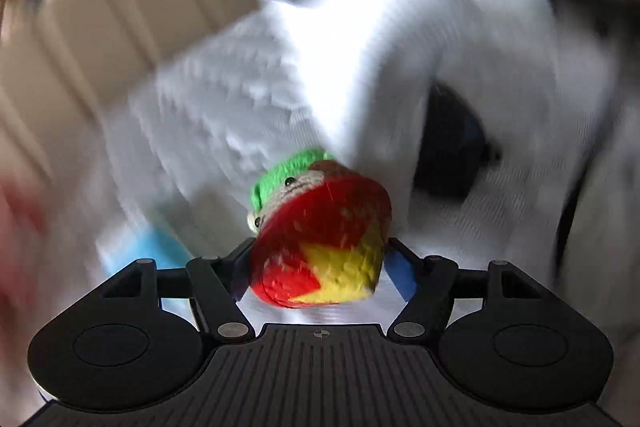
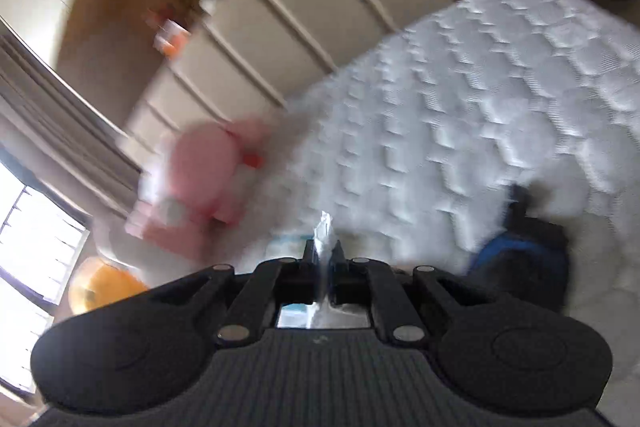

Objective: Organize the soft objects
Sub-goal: 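Wipe the knitted doll with the right gripper's tissue while the left gripper holds it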

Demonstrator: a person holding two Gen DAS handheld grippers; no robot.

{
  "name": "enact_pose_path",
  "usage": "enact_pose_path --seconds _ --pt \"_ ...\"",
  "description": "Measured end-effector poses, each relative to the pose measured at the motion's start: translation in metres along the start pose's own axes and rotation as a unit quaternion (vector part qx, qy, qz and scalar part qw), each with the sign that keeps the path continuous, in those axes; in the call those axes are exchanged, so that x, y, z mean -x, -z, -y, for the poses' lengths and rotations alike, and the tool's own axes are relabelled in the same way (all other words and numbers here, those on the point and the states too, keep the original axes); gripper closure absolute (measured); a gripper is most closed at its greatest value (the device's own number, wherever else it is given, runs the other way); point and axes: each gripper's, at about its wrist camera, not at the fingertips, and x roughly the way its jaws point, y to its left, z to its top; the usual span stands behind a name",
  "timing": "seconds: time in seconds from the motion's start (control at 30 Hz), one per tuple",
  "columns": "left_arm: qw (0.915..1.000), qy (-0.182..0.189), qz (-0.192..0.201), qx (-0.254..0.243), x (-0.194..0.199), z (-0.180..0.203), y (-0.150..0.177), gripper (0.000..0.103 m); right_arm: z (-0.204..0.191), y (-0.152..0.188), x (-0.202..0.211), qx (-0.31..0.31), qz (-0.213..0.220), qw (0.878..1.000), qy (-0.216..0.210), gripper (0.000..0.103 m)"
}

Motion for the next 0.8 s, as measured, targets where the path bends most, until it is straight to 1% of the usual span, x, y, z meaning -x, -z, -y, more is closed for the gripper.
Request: enact_pose_path --seconds 0.03,0.07,0.1,0.13,0.2,0.23,0.27,0.3,0.37,0.4,0.43,0.47,0.5,0.53,0.6,0.67,0.77,0.8 --pt "0.9998 -0.004 -0.005 -0.021 0.000 0.003 0.002 0.030 0.000 -0.001 0.003 -0.007 0.004 1.000 -0.027 0.097" --pt "0.9996 0.001 -0.013 -0.025 -0.001 0.003 0.004 0.028 -0.001 -0.003 0.004 -0.013 0.007 0.999 -0.052 0.097" --pt "0.9997 0.007 -0.020 -0.014 -0.002 0.003 0.006 0.028 -0.001 -0.003 0.003 -0.016 0.003 0.997 -0.071 0.097" --pt "0.9996 0.013 -0.027 -0.004 -0.003 0.002 0.007 0.027 -0.002 -0.001 -0.001 -0.016 -0.007 0.997 -0.079 0.096" --pt "0.9993 0.017 -0.031 0.010 -0.005 0.001 0.006 0.015 -0.004 0.006 -0.017 -0.006 -0.038 0.997 -0.061 0.096" --pt "0.9993 0.018 -0.030 0.015 -0.005 0.001 0.006 0.008 -0.005 0.013 -0.030 0.009 -0.062 0.997 -0.037 0.096" --pt "0.9992 0.020 -0.030 0.020 -0.005 0.000 0.005 0.009 -0.005 0.019 -0.042 0.025 -0.086 0.996 -0.010 0.096" --pt "0.9987 0.025 -0.036 0.025 -0.006 0.000 0.005 0.009 -0.005 0.026 -0.052 0.047 -0.112 0.992 0.027 0.095" --pt "0.9977 0.031 -0.052 0.032 -0.009 -0.001 0.006 0.009 -0.004 0.040 -0.067 0.093 -0.159 0.976 0.116 0.091" --pt "0.9970 0.033 -0.060 0.037 -0.009 -0.002 0.007 0.009 -0.003 0.045 -0.070 0.109 -0.172 0.968 0.145 0.088" --pt "0.9959 0.037 -0.068 0.048 -0.006 -0.004 0.008 0.008 -0.001 0.048 -0.071 0.122 -0.184 0.961 0.164 0.087" --pt "0.9945 0.040 -0.075 0.060 -0.004 -0.006 0.009 0.007 -0.001 0.048 -0.072 0.127 -0.193 0.957 0.172 0.086" --pt "0.9929 0.045 -0.082 0.073 -0.002 -0.008 0.010 0.006 0.000 0.049 -0.072 0.132 -0.203 0.953 0.181 0.081" --pt "0.9905 0.052 -0.090 0.090 -0.003 -0.013 0.009 0.006 0.001 0.049 -0.073 0.137 -0.213 0.949 0.188 0.068" --pt "0.9828 0.068 -0.110 0.132 -0.005 -0.027 0.013 0.005 0.001 0.047 -0.074 0.150 -0.235 0.940 0.196 0.054" --pt "0.9727 0.081 -0.124 0.179 -0.005 -0.040 0.019 0.004 -0.003 0.049 -0.074 0.180 -0.254 0.929 0.198 0.054" --pt "0.9532 0.101 -0.133 0.252 -0.005 -0.060 0.025 0.003 -0.014 0.058 -0.077 0.250 -0.292 0.902 0.197 0.053" --pt "0.9444 0.112 -0.131 0.280 -0.005 -0.066 0.027 0.003 -0.017 0.064 -0.079 0.277 -0.298 0.891 0.199 0.053"
